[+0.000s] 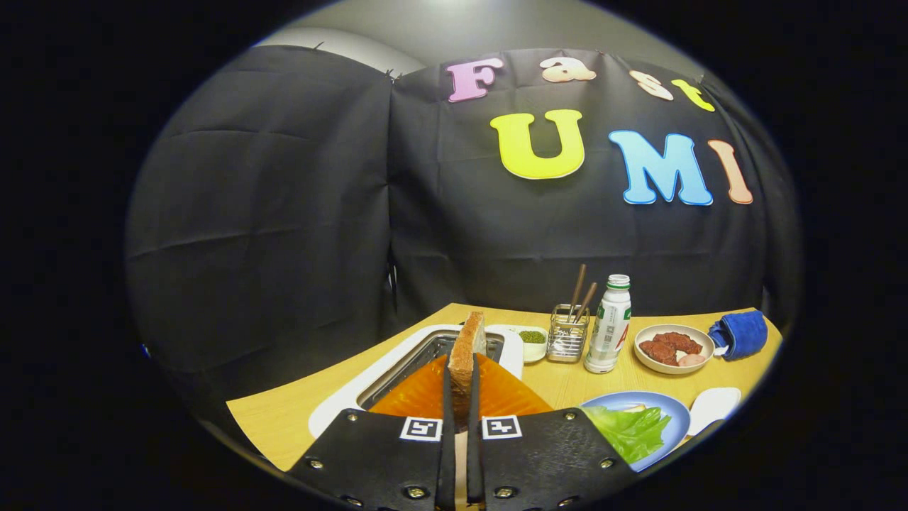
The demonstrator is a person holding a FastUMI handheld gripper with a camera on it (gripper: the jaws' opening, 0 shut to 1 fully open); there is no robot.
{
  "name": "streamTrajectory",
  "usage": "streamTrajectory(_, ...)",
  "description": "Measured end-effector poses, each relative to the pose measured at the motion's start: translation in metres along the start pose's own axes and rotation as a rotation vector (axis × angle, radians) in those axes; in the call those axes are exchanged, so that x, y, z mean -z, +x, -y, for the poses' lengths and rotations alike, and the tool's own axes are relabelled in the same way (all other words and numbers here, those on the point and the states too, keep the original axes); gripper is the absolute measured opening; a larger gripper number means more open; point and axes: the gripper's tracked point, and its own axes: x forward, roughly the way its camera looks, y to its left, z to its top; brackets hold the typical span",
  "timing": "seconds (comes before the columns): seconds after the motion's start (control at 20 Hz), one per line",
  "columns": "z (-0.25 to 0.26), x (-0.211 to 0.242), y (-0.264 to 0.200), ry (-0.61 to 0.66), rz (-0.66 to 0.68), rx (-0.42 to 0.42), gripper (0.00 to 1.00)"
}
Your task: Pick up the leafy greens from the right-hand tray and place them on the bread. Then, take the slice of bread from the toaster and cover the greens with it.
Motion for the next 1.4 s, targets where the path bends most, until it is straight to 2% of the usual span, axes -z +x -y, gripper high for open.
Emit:
streamTrajectory(0.35, 0.005, -0.046, -0.026, -0.019, 0.094, 0.000, 0.06)
streamTrajectory(0.45, 0.004, -0.052, -0.037, -0.014, 0.106, -0.022, 0.06)
streamTrajectory(0.7, 0.021, -0.075, -0.072, -0.036, 0.168, -0.014, 0.06)
streamTrajectory(0.95, 0.050, -0.076, -0.089, -0.028, 0.174, 0.011, 0.06)
streamTrajectory(1.4, 0.096, -0.039, -0.087, -0.026, 0.103, 0.064, 0.06)
